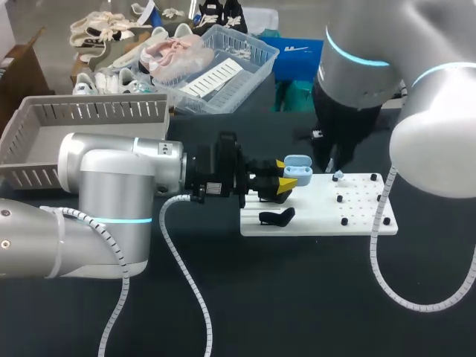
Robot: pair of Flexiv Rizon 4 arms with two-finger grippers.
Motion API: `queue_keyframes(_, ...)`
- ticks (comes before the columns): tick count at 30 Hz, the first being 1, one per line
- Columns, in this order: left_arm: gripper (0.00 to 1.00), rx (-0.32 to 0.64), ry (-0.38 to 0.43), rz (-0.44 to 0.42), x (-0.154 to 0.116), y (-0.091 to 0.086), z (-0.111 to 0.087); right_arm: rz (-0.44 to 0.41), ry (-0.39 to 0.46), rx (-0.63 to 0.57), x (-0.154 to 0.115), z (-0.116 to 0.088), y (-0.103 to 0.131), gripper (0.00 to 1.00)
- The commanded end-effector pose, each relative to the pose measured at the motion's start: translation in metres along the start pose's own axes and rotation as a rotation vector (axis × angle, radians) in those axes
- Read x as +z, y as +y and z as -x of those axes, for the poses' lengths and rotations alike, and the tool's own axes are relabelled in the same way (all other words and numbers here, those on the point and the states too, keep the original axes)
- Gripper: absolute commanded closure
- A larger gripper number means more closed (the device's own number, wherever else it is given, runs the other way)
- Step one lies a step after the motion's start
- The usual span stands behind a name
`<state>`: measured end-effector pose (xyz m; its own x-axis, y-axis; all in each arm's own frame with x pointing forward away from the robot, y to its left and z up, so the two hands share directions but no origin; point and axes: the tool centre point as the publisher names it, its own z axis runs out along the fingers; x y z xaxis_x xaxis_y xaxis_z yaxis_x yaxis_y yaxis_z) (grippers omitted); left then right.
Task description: Pick up each earbud case from the left stands, insert the matching earbuds, close the lid, and place the case in the box.
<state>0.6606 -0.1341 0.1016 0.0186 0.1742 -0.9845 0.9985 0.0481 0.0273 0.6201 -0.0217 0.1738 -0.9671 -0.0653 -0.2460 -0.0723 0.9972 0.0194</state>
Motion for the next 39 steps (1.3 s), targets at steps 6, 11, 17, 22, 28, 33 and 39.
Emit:
queue_keyframes(6,1.00,0.001,-0.002,0.002,0.000,0.000,-0.001,0.027,0.110,0.108,-0.001,0.015,-0.002,1.00)
queue_keyframes(11,1.00,0.001,-0.002,0.002,0.000,0.000,-0.001,0.021,0.112,0.107,-0.001,0.017,0.007,1.00)
queue_keyframes(17,1.00,0.001,-0.002,0.002,0.000,0.000,-0.001,0.004,0.113,0.088,0.002,0.017,0.016,1.00)
queue_keyframes(22,1.00,0.001,-0.002,0.002,0.000,0.000,-0.001,-0.005,0.121,0.067,0.002,0.018,0.022,1.00)
queue_keyframes(28,1.00,0.001,-0.002,0.002,0.000,0.000,-0.001,0.011,0.109,0.054,0.001,0.019,0.024,1.00)
queue_keyframes(33,1.00,0.001,-0.002,0.002,0.000,0.000,-0.001,0.011,0.109,0.054,0.001,0.019,0.024,1.00)
queue_keyframes(39,1.00,0.001,-0.002,0.002,0.000,0.000,-0.001,0.011,0.109,0.054,0.001,0.019,0.024,1.00)
